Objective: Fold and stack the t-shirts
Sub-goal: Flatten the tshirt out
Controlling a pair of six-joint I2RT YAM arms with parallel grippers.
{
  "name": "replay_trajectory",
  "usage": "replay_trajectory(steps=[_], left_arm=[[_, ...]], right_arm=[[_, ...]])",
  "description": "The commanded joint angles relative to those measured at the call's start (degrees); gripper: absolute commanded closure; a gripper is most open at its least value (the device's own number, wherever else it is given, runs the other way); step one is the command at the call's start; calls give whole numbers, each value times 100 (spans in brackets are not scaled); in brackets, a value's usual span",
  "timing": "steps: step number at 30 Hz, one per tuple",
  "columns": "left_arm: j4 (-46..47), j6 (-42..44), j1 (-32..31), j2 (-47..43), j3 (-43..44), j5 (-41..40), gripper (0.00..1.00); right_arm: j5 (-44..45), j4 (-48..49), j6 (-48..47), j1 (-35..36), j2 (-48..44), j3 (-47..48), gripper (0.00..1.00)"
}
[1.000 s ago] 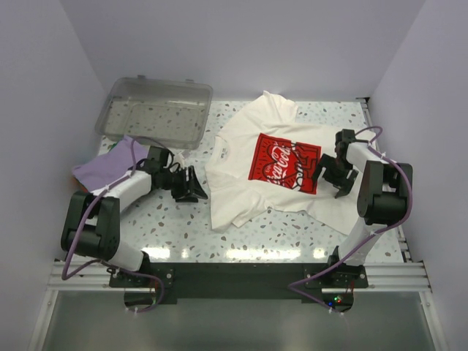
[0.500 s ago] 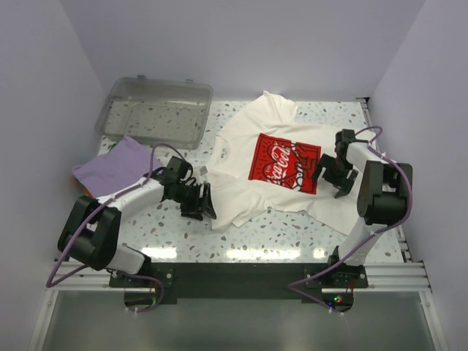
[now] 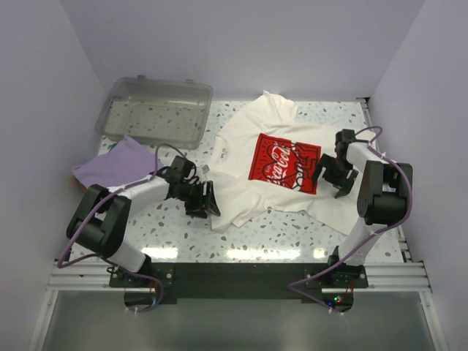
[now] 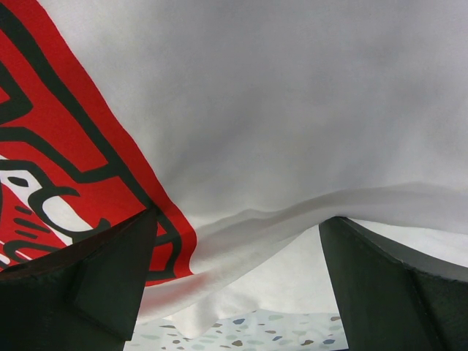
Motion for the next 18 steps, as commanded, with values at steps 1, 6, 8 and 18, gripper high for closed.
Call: replay_trajectory(steps=[1, 6, 8, 18], left_arm=[[474, -92, -14, 199, 308, 312, 35], [344, -30, -14, 384, 783, 471, 81], [142, -83, -14, 297, 1020, 558, 94], [-439, -601, -14, -635, 1013, 1068, 100]], right_arm=[[-88, 37, -87, 5, 25, -23, 5], [-71, 29, -104, 5, 34, -49, 5], [-53, 20, -113, -4, 34, -58, 5], [-9, -15, -130, 5, 8, -41, 5]])
